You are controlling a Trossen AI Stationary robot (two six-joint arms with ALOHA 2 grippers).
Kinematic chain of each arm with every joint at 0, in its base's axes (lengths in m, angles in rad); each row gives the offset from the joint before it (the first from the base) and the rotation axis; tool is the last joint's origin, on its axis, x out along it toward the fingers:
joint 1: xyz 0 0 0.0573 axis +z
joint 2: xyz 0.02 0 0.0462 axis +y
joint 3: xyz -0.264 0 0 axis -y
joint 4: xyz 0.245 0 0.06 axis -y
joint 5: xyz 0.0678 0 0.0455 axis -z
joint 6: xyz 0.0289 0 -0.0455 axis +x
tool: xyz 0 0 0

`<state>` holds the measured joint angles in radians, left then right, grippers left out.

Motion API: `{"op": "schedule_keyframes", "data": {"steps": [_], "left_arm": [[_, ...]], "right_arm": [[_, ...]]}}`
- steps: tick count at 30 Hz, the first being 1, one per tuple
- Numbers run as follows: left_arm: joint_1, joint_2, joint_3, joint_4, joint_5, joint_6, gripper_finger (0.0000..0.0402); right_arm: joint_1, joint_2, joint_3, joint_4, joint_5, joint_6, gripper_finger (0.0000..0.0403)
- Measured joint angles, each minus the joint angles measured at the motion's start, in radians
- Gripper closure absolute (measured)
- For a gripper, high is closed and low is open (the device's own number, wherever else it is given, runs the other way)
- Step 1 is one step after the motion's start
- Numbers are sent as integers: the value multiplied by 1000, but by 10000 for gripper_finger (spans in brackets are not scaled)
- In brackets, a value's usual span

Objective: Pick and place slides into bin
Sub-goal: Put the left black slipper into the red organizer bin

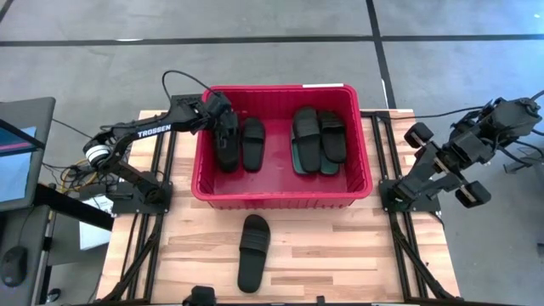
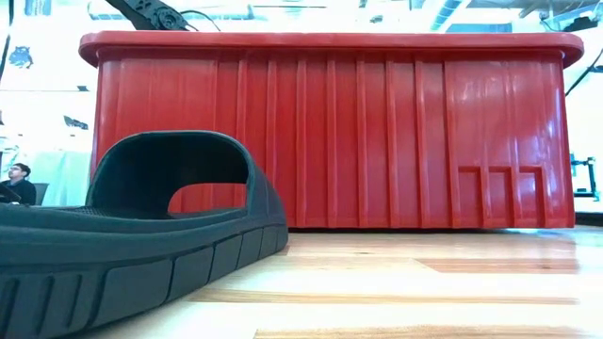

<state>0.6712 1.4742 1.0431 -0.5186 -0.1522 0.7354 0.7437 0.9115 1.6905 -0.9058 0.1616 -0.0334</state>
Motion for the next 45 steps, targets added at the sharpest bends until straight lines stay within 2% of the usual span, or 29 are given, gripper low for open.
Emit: {"op": "schedule_keyframes", "data": {"steps": [8, 26, 33, 42, 45], "left_arm": [[0, 0, 0, -21, 34, -18, 292], [-26, -1, 1, -47, 28, -33, 292], [-41, -1, 1, -47, -21, -33, 292], [-44, -1, 12, -43, -161, 25, 292], [-39, 0, 27, -33, -170, 30, 292]], "right_arm": [[0, 0, 0, 0, 0, 0, 275], [0, 6, 0, 0, -3, 8, 275], [0, 6, 0, -2, -3, 8, 275], [0, 5, 0, -6, -3, 8, 275], [0, 6, 0, -6, -3, 8, 275]]}}
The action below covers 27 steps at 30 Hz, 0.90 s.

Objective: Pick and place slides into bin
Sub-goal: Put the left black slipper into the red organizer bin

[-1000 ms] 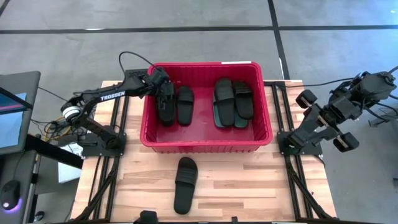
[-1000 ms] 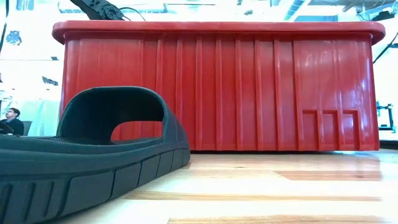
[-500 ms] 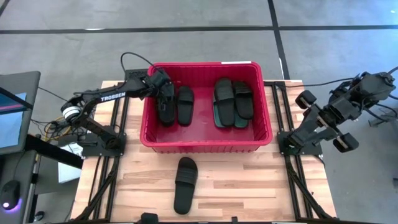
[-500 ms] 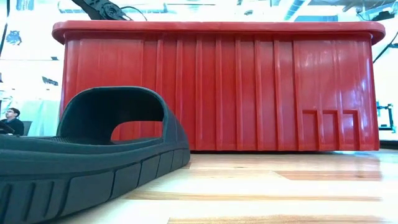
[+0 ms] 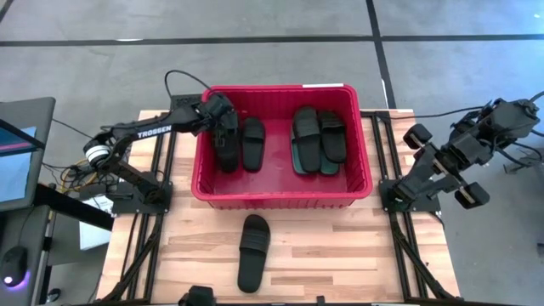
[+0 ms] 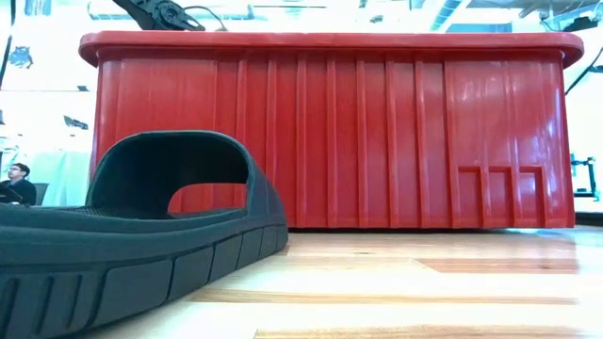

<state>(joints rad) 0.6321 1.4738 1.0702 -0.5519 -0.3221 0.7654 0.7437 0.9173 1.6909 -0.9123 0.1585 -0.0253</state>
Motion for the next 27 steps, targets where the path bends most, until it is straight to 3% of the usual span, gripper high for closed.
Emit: {"op": "schedule_keyframes", "data": {"steps": [16, 27], "left_arm": [[13, 0, 9, 15, 64, 0, 292], [54, 0, 9, 32, 86, -17, 327]], "right_arm": [[0, 0, 0, -8, 0, 1, 275], [0, 0, 0, -12, 0, 0, 275]]}}
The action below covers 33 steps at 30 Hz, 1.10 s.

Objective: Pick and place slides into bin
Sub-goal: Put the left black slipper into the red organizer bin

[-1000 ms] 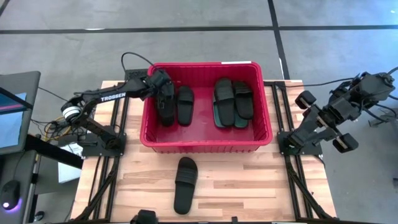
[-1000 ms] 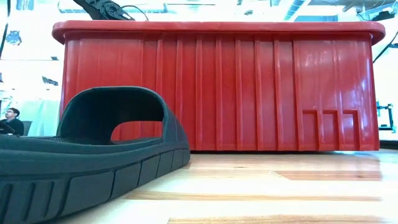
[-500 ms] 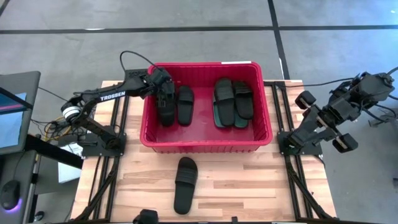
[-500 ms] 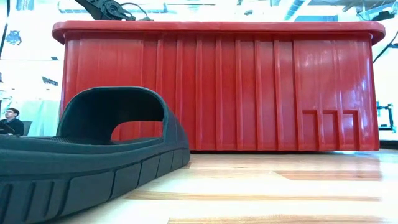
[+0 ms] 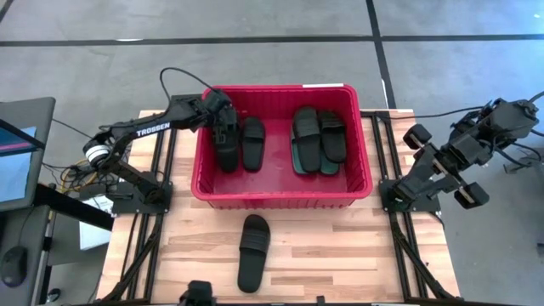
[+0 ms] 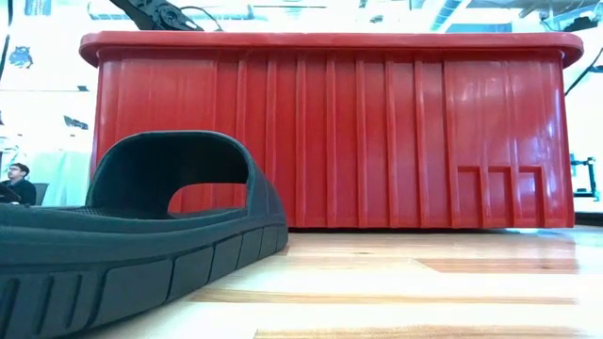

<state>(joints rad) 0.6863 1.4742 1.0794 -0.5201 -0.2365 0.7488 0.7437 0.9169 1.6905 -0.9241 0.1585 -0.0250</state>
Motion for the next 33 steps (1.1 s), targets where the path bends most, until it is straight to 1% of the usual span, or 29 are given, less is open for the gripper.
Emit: {"op": "schedule_keyframes", "data": {"steps": [9, 11, 14, 15, 28, 33], "left_arm": [[26, 0, -2, 24, 83, 25, 334], [29, 0, -3, 22, 95, 40, 350], [29, 0, -3, 21, 101, 57, 387], [29, 0, -3, 22, 101, 58, 392], [29, 0, -6, 78, 80, 95, 399], [40, 6, -5, 52, 74, 130, 399]], "right_arm": [[0, 0, 0, -1, 0, 0, 275], [0, 0, 0, -1, 0, 0, 275], [0, 0, 0, -1, 0, 0, 275], [0, 0, 0, -2, 0, -1, 275], [0, 0, 0, -3, 0, -1, 275], [0, 0, 0, -3, 0, -2, 275]]}}
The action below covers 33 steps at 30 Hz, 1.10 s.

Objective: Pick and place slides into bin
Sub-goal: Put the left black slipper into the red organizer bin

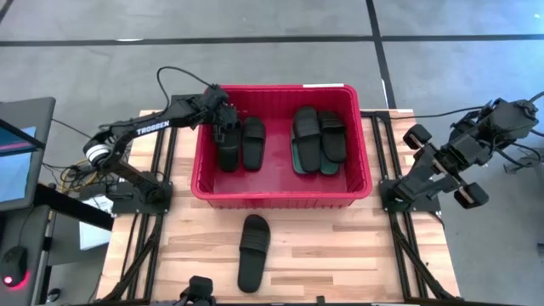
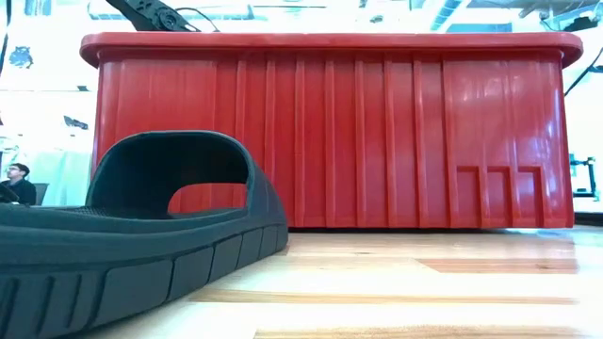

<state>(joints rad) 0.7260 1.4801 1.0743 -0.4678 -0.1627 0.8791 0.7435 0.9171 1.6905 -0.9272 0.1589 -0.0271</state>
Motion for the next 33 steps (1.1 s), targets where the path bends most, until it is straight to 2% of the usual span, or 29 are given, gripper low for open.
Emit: {"op": "schedule_keyframes", "data": {"steps": [4, 13, 19, 26, 33], "left_arm": [[1, 21, 3, -9, -18, -39, 390], [-20, 29, 1, 15, -10, -66, 322], [-19, 29, 1, 14, -8, -73, 292], [-44, 29, 6, 2, -11, -75, 272], [-66, 29, 30, -54, -26, -71, 269]], "right_arm": [[0, 0, 0, -1, 0, -7, 275], [0, 0, 0, -4, 0, -6, 275], [0, 0, 0, -8, 0, 1, 275], [0, 0, 0, -8, 0, 1, 275], [0, 0, 0, -8, 0, 1, 275]]}}
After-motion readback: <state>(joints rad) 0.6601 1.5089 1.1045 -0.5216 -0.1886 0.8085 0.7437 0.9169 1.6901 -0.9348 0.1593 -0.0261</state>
